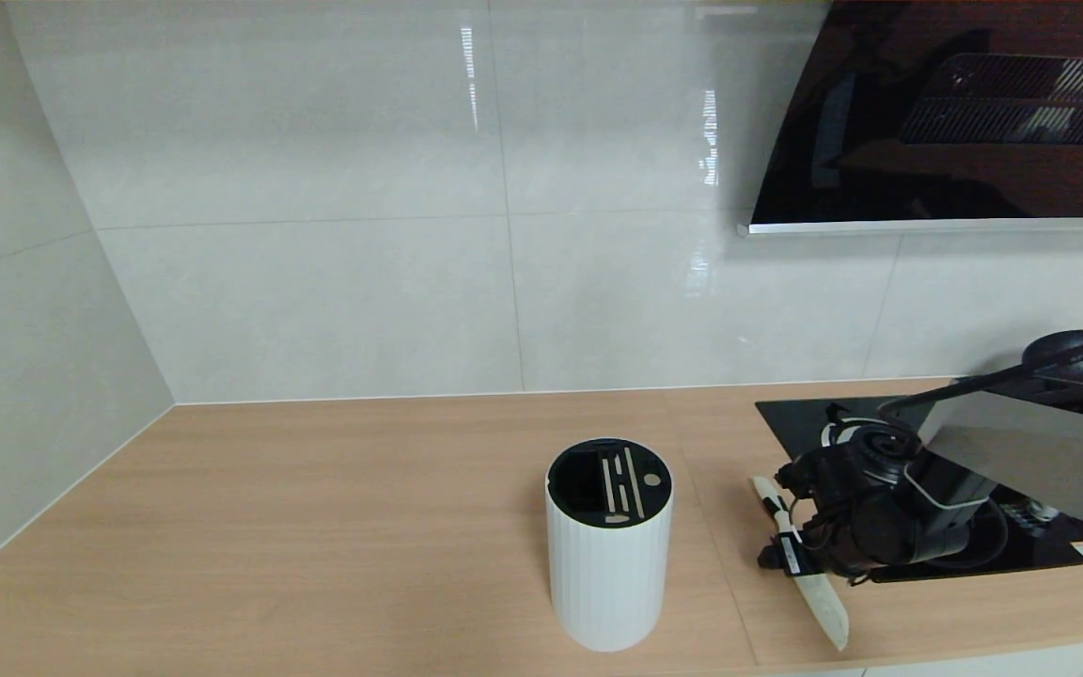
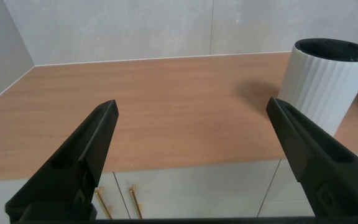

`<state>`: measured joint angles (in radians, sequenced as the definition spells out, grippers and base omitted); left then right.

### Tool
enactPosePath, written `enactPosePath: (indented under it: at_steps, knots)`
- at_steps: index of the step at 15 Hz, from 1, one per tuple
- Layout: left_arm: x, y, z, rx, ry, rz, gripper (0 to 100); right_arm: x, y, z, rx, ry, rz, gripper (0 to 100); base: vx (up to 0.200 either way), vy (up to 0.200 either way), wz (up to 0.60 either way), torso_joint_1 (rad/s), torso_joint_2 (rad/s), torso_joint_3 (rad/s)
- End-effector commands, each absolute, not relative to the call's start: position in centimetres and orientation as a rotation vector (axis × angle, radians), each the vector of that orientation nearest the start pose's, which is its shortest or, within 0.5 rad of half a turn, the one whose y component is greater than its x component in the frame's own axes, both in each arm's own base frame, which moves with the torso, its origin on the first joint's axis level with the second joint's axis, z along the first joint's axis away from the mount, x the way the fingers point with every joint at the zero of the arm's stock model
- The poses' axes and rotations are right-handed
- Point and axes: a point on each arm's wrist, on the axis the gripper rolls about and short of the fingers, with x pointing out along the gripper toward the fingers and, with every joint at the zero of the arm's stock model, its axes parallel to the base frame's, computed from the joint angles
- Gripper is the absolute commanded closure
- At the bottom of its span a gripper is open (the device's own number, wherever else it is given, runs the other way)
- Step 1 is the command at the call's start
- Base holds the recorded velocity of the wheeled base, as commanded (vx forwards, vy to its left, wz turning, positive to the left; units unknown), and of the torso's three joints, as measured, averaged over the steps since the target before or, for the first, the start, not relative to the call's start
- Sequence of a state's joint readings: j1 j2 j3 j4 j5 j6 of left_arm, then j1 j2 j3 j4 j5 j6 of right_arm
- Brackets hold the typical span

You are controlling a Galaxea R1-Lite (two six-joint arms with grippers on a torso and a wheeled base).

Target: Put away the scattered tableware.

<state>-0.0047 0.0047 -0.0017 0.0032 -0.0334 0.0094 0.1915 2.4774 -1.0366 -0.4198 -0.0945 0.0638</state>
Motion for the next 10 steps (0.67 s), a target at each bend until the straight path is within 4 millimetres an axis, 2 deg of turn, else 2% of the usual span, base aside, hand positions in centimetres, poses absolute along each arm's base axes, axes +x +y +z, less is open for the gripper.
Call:
enactPosePath:
  at_steps: [1, 6, 7, 10]
  knots:
    - [-2.26, -0.07, 7.62, 0.009, 0.006, -0.038, 0, 38.21, 7.20, -6.32, -0.085, 1.003, 0.057, 0, 0.000, 0.000, 0.00, 0.000, 0.00, 0.000]
    - [-2.25, -0.07, 7.57, 0.009, 0.007, -0.038, 0, 38.26, 7.20, -6.34, -0.089, 1.002, 0.053, 0, 0.000, 0.000, 0.00, 0.000, 0.00, 0.000]
    - [-2.25, -0.07, 7.57, 0.009, 0.007, -0.038, 0, 38.25, 7.20, -6.35, -0.091, 1.004, 0.053, 100, 0.000, 0.000, 0.00, 0.000, 0.00, 0.000]
    - [-2.26, -0.07, 7.62, 0.009, 0.006, -0.038, 0, 38.08, 7.23, -6.40, -0.109, 1.012, 0.063, 100, 0.000, 0.000, 0.00, 0.000, 0.00, 0.000]
